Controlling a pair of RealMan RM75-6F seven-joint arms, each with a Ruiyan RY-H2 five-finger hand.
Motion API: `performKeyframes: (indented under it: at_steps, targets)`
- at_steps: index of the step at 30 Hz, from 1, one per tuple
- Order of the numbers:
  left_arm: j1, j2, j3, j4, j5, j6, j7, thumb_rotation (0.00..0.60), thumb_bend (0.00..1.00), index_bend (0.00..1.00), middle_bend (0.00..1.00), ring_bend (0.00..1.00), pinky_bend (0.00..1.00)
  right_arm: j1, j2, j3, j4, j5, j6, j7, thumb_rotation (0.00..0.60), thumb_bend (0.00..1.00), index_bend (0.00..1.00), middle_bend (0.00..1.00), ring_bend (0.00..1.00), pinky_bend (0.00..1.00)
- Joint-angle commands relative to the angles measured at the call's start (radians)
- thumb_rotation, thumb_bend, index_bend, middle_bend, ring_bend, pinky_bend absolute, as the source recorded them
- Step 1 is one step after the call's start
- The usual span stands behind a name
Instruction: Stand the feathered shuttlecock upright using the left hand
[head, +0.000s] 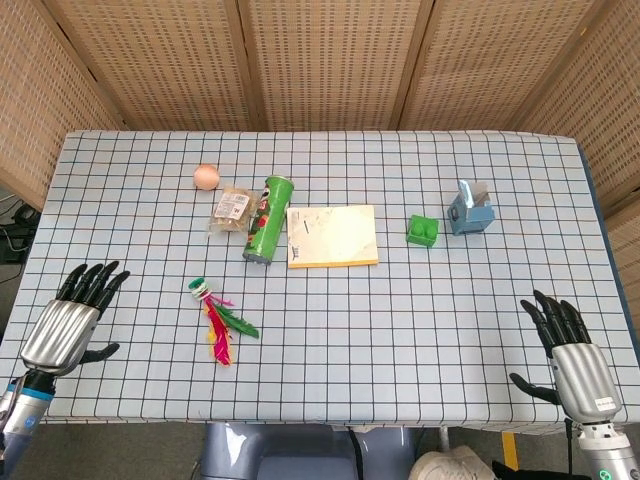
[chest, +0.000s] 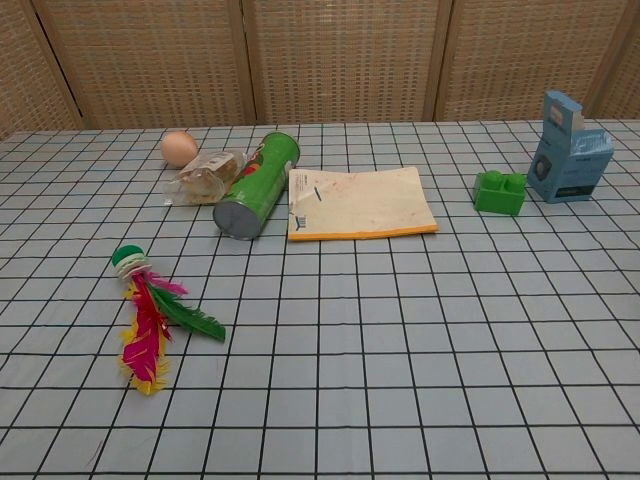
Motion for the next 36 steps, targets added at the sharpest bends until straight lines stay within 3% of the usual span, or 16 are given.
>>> performKeyframes:
  at_steps: [1,4,7,16,25,36]
  targets:
    - [-0.074,0.03,-0.025,-0.016,-0.054,-0.105,0.027,0.6,0.08,0.19,0.0,0.0,0.0,-0.001,0.001,0.001,0.0,0.001,0.002,0.002,0.6,0.0,0.0,0.0,0.0,0.0]
    - [-0.107,0.019,-0.035,-0.012,-0.077,-0.145,0.051,0.6,0.12,0.32,0.0,0.0,0.0,-0.001,0.001,0.003,0.001,0.002,0.005,0.004,0.6,0.0,0.0,0.0,0.0,0.0]
    - [-0.147,-0.01,-0.043,-0.001,-0.114,-0.197,0.092,0.6,0.12,0.38,0.0,0.0,0.0,-0.001,0.003,0.004,0.001,0.007,0.003,0.01,0.6,0.0,0.0,0.0,0.0,0.0]
    - [-0.268,-0.163,-0.05,0.058,-0.279,-0.318,0.303,0.6,0.22,0.41,0.0,0.0,0.0,0.0,0.005,0.007,0.006,0.013,0.002,0.024,0.6,0.0,0.0,0.0,0.0,0.0]
    - [-0.345,-0.287,-0.045,0.069,-0.427,-0.314,0.46,0.6,0.27,0.43,0.0,0.0,0.0,0.001,0.008,0.007,0.009,0.013,0.001,0.042,0.6,0.0,0.0,0.0,0.0,0.0]
    - [-0.422,-0.369,-0.024,0.047,-0.564,-0.28,0.592,0.6,0.27,0.45,0.0,0.0,0.0,0.002,0.015,0.007,0.012,0.016,-0.001,0.073,0.6,0.0,0.0,0.0,0.0,0.0]
